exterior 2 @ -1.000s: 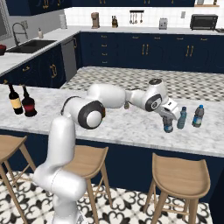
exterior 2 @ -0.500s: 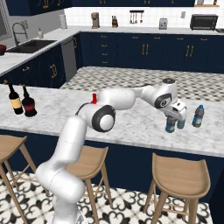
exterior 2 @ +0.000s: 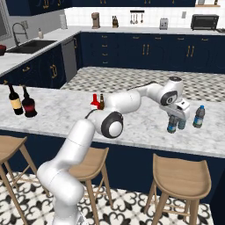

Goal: Move the plastic bottles in the middle to the plastics group, and the glass bottles in the middle to the glass group.

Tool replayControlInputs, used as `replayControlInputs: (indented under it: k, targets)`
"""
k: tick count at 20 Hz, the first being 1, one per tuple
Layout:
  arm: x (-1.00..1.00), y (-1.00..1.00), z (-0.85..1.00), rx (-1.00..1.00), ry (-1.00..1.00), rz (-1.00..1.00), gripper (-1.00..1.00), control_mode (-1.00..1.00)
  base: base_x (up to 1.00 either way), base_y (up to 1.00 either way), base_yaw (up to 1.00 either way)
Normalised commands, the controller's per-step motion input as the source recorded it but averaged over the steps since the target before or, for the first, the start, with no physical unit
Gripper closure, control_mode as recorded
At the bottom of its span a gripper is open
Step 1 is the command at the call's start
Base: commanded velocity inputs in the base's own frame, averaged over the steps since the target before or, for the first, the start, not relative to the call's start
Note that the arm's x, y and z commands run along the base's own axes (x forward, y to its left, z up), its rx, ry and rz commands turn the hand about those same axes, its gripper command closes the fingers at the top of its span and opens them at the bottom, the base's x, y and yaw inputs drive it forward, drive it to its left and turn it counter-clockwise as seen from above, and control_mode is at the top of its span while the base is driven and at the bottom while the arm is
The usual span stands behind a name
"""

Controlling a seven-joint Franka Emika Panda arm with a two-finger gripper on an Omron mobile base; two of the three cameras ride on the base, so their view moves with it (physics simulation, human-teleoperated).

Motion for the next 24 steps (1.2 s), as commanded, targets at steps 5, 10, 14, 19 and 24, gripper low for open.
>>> replayControlInputs:
  k: [5,10,14,19,24]
  targets:
    - [-0.05,0.37,-0.62,-0.03,0.02,-0.03,-1.0,-1.0,0.0,0.0,0.0]
    - [0.0,0.1,-0.06,-0.02,0.0,0.0,-1.0,-1.0,0.0,0.0,0.0]
    - [-0.05,0.02,0.14,-0.02,-0.05,0.02,-1.0,-1.0,0.0,0.0,0.0]
    - [-0.36,0.41,0.18,-0.16,-0.11,0.1,-1.0,-1.0,0.0,0.0,0.0]
    - [-0.52,0.76,-0.17,-0.23,-0.1,0.02,-1.0,-1.0,0.0,0.0,0.0]
